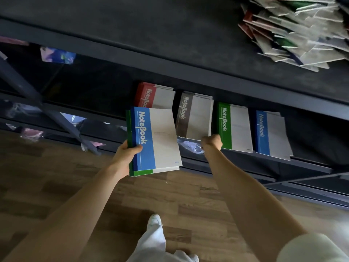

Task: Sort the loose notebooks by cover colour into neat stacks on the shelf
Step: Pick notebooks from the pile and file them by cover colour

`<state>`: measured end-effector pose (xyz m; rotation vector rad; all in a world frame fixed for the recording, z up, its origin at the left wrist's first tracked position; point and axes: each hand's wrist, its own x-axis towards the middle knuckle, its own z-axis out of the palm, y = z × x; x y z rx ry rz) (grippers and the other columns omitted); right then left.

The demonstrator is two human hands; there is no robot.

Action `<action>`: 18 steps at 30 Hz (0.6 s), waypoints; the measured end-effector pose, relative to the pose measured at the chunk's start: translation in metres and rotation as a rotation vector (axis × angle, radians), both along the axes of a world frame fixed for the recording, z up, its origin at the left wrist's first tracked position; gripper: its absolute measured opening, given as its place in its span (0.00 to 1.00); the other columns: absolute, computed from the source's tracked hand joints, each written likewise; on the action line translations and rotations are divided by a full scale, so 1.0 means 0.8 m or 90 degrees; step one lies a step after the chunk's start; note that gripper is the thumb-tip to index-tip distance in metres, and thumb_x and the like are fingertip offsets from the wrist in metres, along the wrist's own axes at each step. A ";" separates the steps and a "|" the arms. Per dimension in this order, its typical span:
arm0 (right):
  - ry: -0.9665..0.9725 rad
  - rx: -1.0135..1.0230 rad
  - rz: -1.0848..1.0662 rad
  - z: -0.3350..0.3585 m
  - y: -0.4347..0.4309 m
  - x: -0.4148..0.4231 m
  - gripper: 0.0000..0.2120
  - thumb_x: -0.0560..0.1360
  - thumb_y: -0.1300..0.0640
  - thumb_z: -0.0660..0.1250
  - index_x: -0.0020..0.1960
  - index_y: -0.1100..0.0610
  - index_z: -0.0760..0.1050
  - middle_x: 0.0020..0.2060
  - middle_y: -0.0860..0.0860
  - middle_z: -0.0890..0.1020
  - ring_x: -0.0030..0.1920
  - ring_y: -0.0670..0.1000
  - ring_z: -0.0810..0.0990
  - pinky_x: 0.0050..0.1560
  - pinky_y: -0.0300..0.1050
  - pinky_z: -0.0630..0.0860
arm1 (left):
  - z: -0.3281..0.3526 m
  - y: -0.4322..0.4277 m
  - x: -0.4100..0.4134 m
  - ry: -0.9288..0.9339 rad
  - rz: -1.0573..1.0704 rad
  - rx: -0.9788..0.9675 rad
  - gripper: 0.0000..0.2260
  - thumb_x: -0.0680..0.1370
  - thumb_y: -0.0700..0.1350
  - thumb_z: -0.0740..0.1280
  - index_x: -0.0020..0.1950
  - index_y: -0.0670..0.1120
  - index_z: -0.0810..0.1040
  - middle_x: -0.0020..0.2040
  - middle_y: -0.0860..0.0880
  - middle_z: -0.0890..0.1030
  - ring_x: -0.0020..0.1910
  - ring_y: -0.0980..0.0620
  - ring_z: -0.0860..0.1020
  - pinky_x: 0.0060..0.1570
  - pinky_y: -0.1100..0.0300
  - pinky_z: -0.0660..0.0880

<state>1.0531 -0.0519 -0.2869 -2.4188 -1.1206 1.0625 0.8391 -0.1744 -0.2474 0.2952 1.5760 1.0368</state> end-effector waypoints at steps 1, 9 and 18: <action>-0.001 -0.011 0.009 0.001 -0.003 0.000 0.17 0.76 0.64 0.59 0.64 0.66 0.70 0.59 0.60 0.77 0.57 0.61 0.78 0.54 0.49 0.75 | 0.000 0.003 0.004 -0.004 -0.007 0.001 0.09 0.79 0.37 0.62 0.58 0.46 0.71 0.48 0.48 0.77 0.47 0.49 0.75 0.50 0.51 0.69; 0.352 -0.335 0.170 0.059 -0.035 0.038 0.05 0.77 0.56 0.66 0.49 0.57 0.72 0.41 0.52 0.75 0.38 0.50 0.74 0.38 0.44 0.76 | 0.010 0.049 0.076 0.006 -0.042 0.033 0.14 0.78 0.37 0.64 0.64 0.41 0.73 0.61 0.41 0.77 0.52 0.47 0.75 0.52 0.52 0.70; 0.318 -0.182 0.081 0.050 -0.038 0.158 0.18 0.73 0.69 0.68 0.62 0.66 0.70 0.46 0.56 0.73 0.43 0.53 0.76 0.40 0.48 0.81 | 0.014 0.075 0.192 -0.069 -0.090 0.029 0.12 0.78 0.38 0.65 0.60 0.47 0.72 0.54 0.47 0.77 0.53 0.48 0.75 0.47 0.54 0.73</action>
